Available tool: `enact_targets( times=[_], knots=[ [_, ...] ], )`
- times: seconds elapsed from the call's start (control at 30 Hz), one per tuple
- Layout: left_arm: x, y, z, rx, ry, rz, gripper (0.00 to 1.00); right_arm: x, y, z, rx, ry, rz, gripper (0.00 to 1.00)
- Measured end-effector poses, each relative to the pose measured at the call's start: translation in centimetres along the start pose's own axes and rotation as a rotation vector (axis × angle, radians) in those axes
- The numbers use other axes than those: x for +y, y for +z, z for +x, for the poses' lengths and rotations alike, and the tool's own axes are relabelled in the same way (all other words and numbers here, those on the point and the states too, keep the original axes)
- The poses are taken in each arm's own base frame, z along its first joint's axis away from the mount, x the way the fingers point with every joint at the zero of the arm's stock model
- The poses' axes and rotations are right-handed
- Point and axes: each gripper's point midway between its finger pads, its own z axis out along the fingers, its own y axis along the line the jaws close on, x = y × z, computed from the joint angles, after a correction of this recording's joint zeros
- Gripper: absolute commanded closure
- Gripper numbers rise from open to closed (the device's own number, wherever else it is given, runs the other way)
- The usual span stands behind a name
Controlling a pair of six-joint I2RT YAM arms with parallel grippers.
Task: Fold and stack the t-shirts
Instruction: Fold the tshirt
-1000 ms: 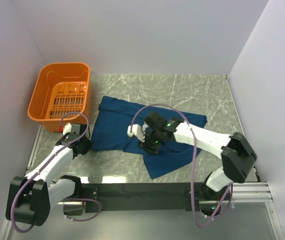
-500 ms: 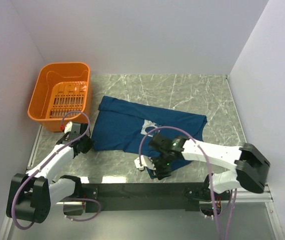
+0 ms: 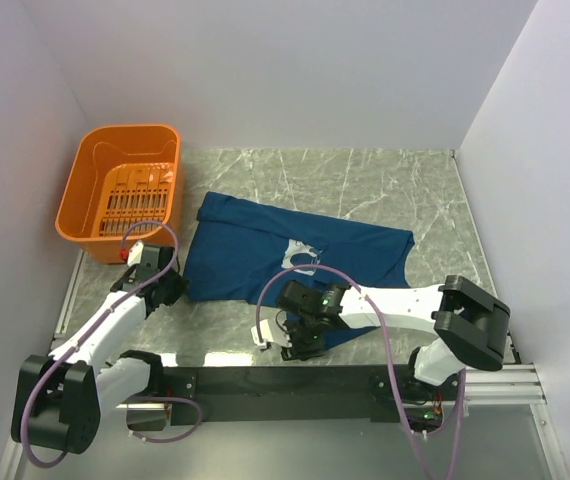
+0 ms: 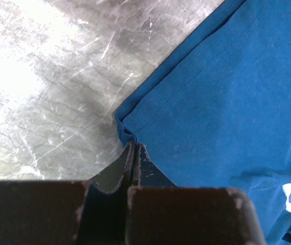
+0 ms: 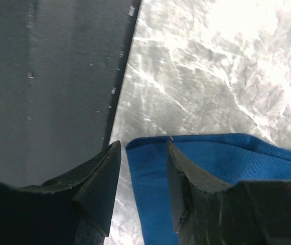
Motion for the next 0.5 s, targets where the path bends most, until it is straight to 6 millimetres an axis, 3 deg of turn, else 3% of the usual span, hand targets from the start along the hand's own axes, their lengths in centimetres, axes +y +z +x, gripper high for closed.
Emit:
enact_targets(
  times=[0.37, 0.47, 0.5],
  knots=[
    [-0.1, -0.1, -0.1, -0.004, -0.001, 0.006, 0.99, -0.1, 0.5, 1.2, 0.030, 0.013, 0.024, 0.53],
    [-0.2, -0.2, -0.1, -0.006, -0.002, 0.011, 0.99, -0.2, 0.5, 1.2, 0.030, 0.018, 0.029, 0.61],
    [-0.2, -0.2, -0.2, -0.008, -0.003, 0.013, 0.99, -0.3, 0.6, 1.2, 0.031, 0.019, 0.034, 0.73]
  ],
)
